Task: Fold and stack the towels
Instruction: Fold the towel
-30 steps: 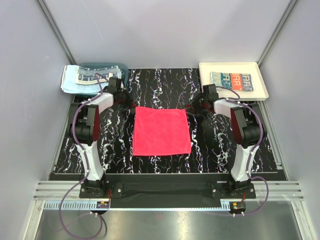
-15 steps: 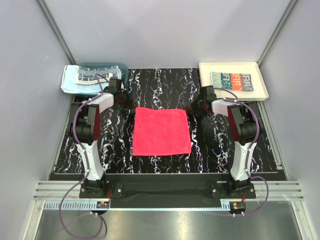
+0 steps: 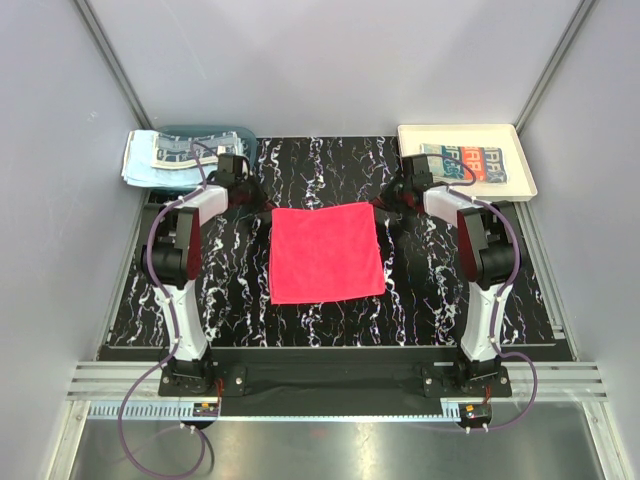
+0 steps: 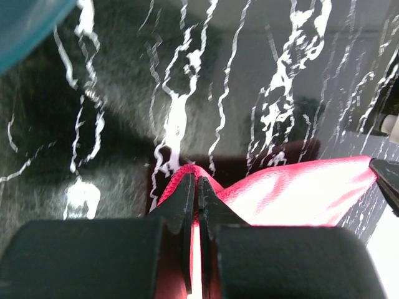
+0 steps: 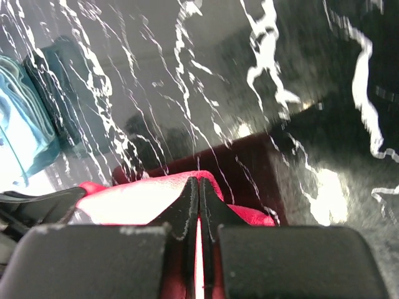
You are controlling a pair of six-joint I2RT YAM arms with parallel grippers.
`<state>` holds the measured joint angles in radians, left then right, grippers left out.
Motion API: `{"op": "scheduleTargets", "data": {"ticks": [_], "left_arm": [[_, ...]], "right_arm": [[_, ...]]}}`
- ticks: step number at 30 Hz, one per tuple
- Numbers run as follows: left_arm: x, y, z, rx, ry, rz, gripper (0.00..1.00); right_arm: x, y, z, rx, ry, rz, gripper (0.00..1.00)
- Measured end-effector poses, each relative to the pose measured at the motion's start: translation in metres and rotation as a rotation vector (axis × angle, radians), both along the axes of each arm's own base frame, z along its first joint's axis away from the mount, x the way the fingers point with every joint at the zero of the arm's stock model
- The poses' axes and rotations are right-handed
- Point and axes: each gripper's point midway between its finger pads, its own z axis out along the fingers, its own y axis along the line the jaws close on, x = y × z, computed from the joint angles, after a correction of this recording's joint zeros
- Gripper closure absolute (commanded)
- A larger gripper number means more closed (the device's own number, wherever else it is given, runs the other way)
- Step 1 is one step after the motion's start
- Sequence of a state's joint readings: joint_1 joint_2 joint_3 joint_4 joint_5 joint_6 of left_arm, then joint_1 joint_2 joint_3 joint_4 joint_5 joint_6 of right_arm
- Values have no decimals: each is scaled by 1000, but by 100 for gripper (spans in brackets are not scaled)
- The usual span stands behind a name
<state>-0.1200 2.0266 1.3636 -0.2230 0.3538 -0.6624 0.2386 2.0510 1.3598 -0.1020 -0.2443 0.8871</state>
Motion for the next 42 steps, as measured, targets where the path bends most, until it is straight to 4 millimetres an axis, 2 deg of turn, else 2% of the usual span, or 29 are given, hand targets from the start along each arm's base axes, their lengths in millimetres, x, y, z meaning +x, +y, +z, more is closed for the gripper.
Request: {"op": "scheduleTargets", "data": {"ticks": [7, 10, 14, 17, 21, 25, 30, 36, 42], "left_arm": [[26, -3, 22, 0, -124, -26, 100], [35, -4, 31, -6, -175, -33, 98], [46, -6, 38, -8, -210, -41, 95], [55, -6, 39, -2, -228, -47, 84], [60, -5, 30, 4, -220, -50, 57], [57, -3, 17, 11, -184, -45, 47], [56, 2, 13, 22, -156, -31, 47], [65, 4, 12, 32, -147, -24, 48], [65, 3, 9, 46, -130, -43, 48]], "right_arm": [[13, -8, 8, -92, -84, 32, 99], [16, -11, 8, -117, -106, 42, 96], [20, -13, 10, -137, -134, 55, 85], [21, -15, 11, -148, -144, 64, 75], [27, -17, 14, -153, -159, 68, 61], [35, -16, 11, -158, -157, 72, 60], [40, -15, 2, -169, -131, 82, 60], [47, -13, -3, -180, -116, 97, 62], [41, -13, -13, -185, -82, 123, 62]]}}
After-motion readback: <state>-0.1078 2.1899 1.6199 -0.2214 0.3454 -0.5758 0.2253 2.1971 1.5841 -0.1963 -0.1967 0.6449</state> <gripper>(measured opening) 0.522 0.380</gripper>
